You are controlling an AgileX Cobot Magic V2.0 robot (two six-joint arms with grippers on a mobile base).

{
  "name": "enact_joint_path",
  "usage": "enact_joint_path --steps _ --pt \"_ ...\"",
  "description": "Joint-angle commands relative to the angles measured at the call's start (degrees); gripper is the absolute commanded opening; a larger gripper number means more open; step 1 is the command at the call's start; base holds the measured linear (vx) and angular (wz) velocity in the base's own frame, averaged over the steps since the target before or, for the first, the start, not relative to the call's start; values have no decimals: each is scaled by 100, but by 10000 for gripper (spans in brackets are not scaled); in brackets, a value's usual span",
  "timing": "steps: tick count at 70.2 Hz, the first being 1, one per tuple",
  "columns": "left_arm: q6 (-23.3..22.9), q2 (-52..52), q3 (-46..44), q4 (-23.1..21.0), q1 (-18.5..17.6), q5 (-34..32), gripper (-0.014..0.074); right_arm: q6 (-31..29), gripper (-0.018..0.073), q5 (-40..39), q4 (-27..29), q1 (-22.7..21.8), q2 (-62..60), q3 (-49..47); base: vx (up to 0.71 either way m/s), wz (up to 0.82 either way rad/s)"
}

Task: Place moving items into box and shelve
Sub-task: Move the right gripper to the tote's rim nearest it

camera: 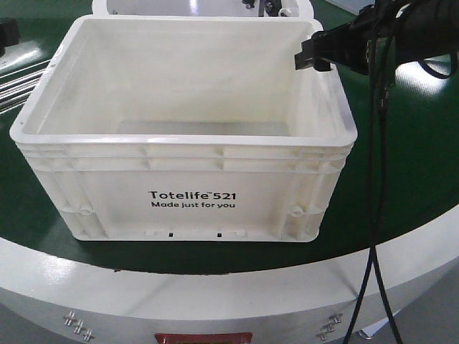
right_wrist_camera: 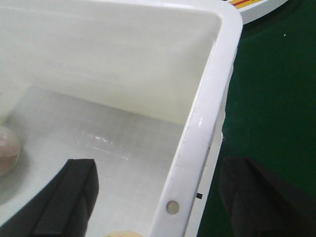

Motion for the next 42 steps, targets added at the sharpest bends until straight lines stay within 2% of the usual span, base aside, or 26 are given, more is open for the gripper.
enact_joint_path --steps 1,9,15,28,34,42 --pt "-53 -119 -216 22 12 -408 586 -150 537 -328 -146 12 -234 -209 0 0" --pt "-53 -119 -216 22 12 -408 586 -285 529 -330 -490 246 -240 -209 0 0" --pt "-53 -119 -216 22 12 -402 586 -125 529 -422 -761 470 -240 -209 0 0" --pt "-53 -119 -216 200 12 -316 586 820 527 -410 -1393 545 -240 -349 0 0" --pt "-53 -119 -216 297 12 -233 586 1163 526 -141 -1765 545 -240 -587 0 0" --pt "-53 -119 -216 298 12 -197 586 1576 526 423 -1949 545 -227 -1052 0 0"
